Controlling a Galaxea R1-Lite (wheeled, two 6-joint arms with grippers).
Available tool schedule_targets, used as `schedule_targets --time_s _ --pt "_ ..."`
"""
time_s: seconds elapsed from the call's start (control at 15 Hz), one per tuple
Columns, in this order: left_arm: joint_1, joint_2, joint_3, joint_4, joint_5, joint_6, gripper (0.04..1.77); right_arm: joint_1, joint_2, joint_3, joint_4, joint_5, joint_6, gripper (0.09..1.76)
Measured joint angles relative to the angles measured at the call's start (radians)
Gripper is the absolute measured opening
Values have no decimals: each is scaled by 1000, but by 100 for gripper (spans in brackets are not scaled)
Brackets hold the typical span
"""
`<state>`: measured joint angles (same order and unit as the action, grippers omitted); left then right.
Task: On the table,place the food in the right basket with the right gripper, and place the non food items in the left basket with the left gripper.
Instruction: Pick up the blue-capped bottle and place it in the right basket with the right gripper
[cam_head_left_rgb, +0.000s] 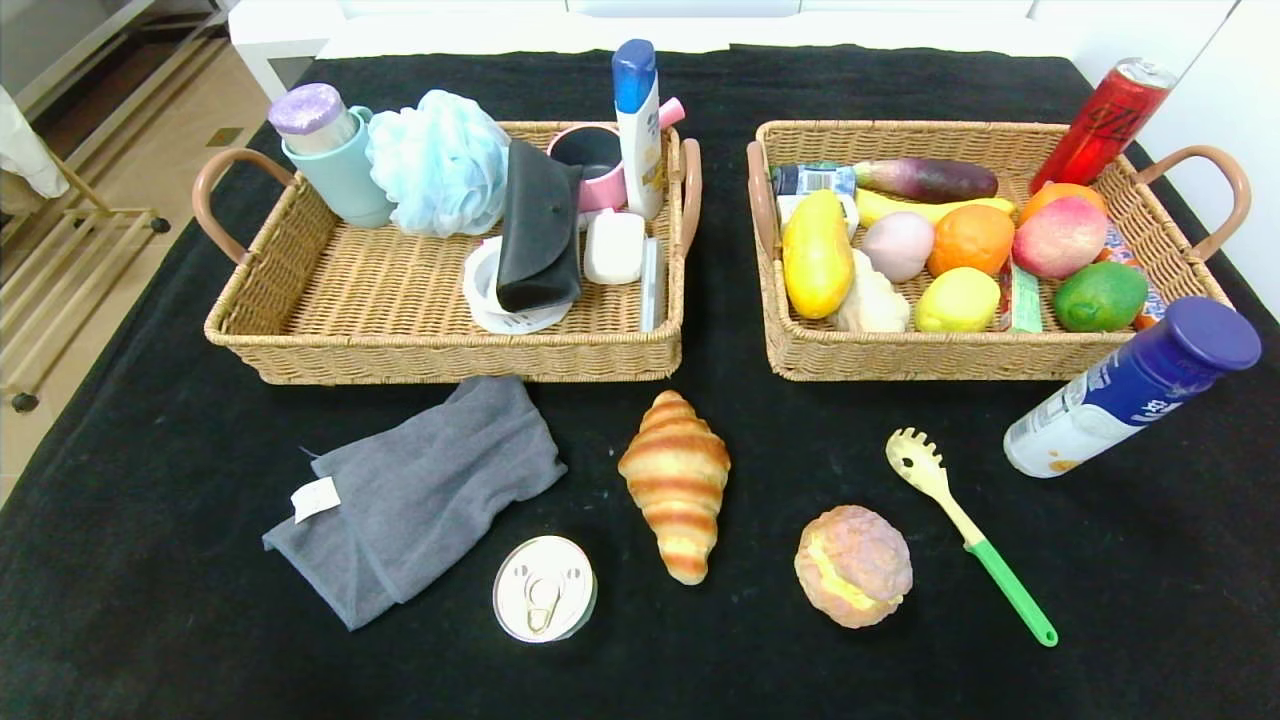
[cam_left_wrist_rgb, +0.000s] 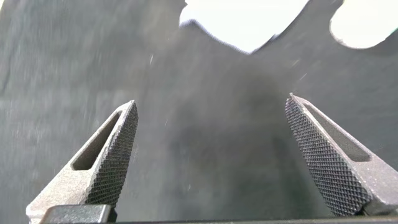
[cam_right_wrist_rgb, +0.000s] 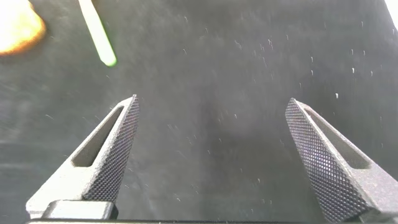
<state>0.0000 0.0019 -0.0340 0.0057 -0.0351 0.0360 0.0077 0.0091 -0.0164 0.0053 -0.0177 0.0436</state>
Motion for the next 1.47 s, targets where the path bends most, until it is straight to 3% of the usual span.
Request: schedule_targets --time_s 0.2,0.4,0.67,0.8,1.13,1.47 --pt "-2 75 -123 -10 -78 -36 172 4 89 -105 -5 46 26 171" --pt "-42 246 -233 -103 -123 -52 172 28 230 -234 -7 64 26 171" --pt "-144 541 -340 -258 -199 -15 172 103 428 -344 -80 71 11 171" --pt "-235 671 -404 -283 -234 3 172 146 517 -358 -163 72 3 171" --pt "-414 914 -566 -299 -250 13 172 246 648 -366 -199 71 -1 171" --pt "-470 1089 -654 -311 -180 14 172 272 728 -365 -237 67 -4 171"
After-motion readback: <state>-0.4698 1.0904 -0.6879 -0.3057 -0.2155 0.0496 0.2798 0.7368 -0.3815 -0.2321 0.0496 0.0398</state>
